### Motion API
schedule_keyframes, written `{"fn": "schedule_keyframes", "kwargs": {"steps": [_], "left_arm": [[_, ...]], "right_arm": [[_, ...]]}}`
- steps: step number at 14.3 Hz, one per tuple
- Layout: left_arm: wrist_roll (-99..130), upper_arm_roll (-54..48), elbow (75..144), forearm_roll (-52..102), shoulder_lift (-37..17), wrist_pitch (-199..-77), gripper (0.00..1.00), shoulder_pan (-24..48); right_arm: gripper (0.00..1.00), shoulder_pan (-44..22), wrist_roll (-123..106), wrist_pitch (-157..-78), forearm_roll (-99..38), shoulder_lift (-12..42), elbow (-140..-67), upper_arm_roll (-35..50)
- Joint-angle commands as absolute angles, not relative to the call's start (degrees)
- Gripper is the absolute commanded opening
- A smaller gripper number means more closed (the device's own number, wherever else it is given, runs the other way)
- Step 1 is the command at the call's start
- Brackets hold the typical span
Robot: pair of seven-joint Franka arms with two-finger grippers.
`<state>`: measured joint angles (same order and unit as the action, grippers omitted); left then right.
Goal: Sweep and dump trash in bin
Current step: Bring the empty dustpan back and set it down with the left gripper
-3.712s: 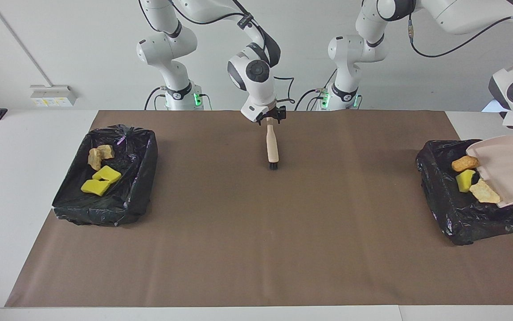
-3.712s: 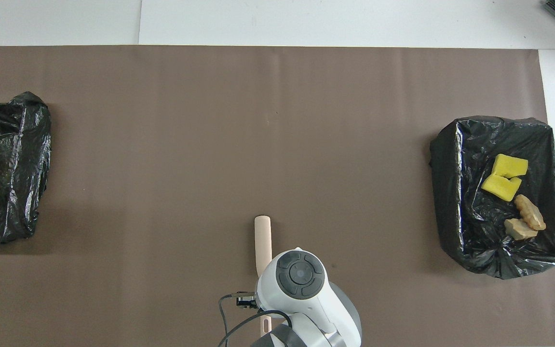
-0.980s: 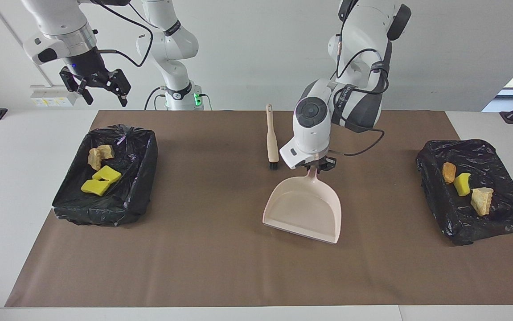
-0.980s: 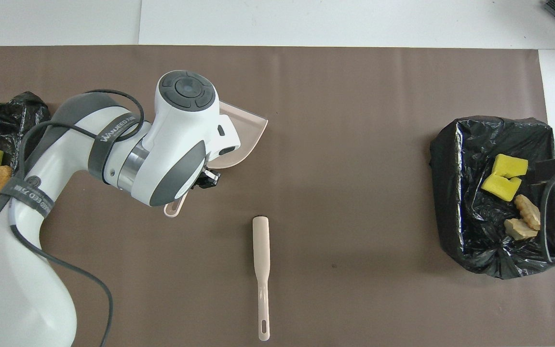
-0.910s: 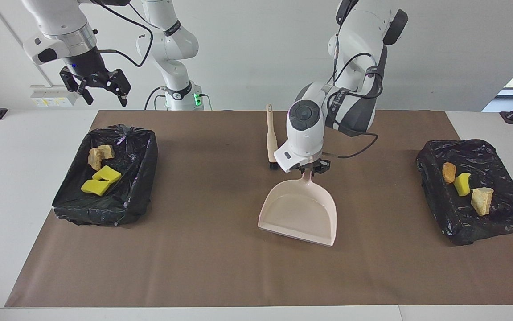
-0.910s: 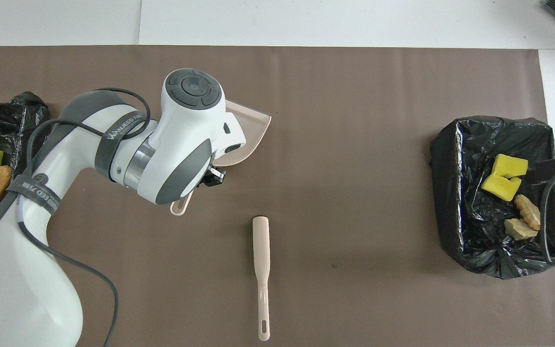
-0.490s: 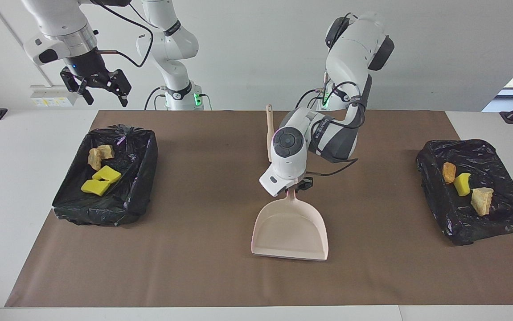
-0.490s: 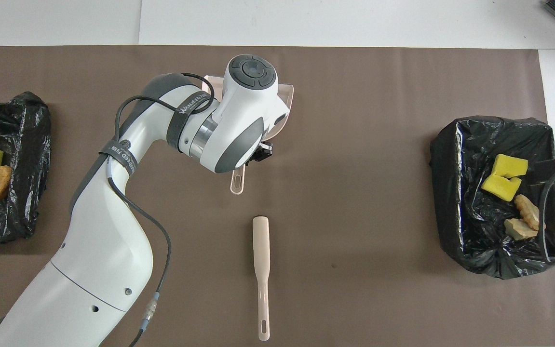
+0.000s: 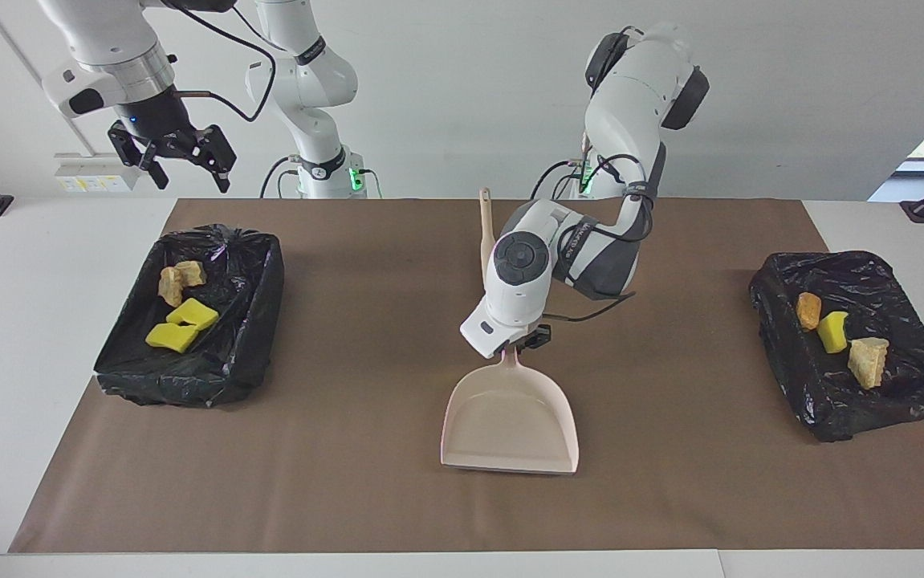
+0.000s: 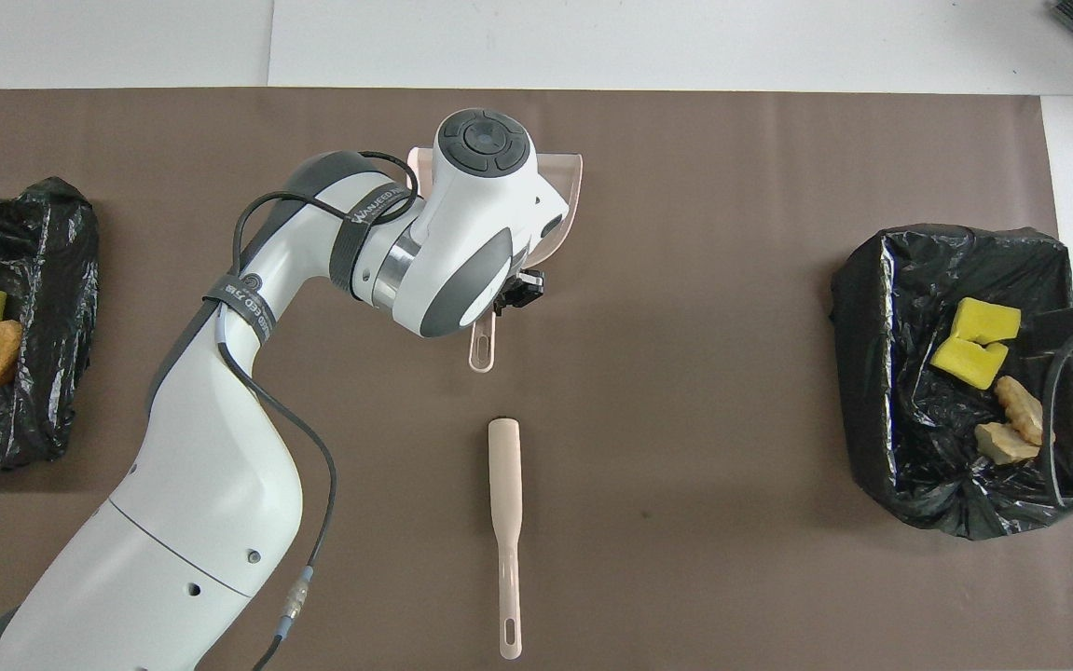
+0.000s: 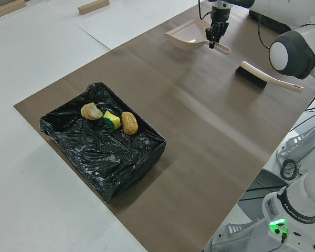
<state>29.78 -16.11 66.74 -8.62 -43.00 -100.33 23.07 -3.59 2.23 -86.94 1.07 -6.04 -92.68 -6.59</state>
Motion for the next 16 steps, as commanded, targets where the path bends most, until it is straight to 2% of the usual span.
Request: {"fn": "schedule_keyframes", "kwargs": {"steps": [1, 2, 3, 4, 5, 6, 8, 10, 14, 16], "left_arm": [[30.1, -15.3, 75.0, -7.6, -39.0, -106.0, 0.0, 23.4], [30.2, -15.2, 75.3, -7.7, -38.7, -105.3, 0.0, 23.6], [30.3, -15.2, 75.2, -7.7, -38.7, -104.8, 0.12, 23.8], [30.2, -15.2, 75.2, -7.7, -38.7, -104.8, 0.56, 23.9], [30.1, -15.2, 75.3, -7.7, -38.5, -104.6, 0.95, 23.7], [30.1, -15.2, 75.4, -7.7, -37.5, -104.1, 1.0, 23.6], [30.1, -15.1, 75.8, -7.7, -34.9, -101.7, 1.0, 23.5], [29.7, -14.8, 79.0, -7.7, -29.2, -99.2, 1.0, 22.2], [27.8, -9.3, 93.1, -7.1, -14.6, -100.9, 1.0, 20.8], [19.3, -5.5, 100.5, -6.9, -6.3, -101.7, 1.0, 20.4]], "right_arm": [[1.0, -2.9, 2.5, -87.1, 0.9, -6.4, -93.2, -6.2], [1.0, -2.9, 2.5, -87.2, 0.9, -6.4, -93.2, -6.2], [1.0, -2.9, 2.7, -87.2, 0.9, -6.4, -93.2, -6.2], [1.0, -2.9, 2.8, -87.2, 0.9, -6.4, -93.2, -6.2], [1.0, -2.9, 2.9, -87.3, 0.9, -6.4, -93.3, -6.2], [1.0, -2.9, 2.9, -87.3, 0.8, -6.4, -93.3, -6.2], [1.0, -2.9, 2.9, -87.3, 0.8, -6.4, -93.3, -6.2], [1.0, -2.9, 2.9, -87.2, 0.8, -6.5, -93.3, -6.2], [1.0, -2.9, 2.9, -87.0, 0.7, -6.5, -93.3, -6.2], [1.0, -2.9, 2.9, -87.0, 0.8, -6.5, -93.3, -6.2]]}}
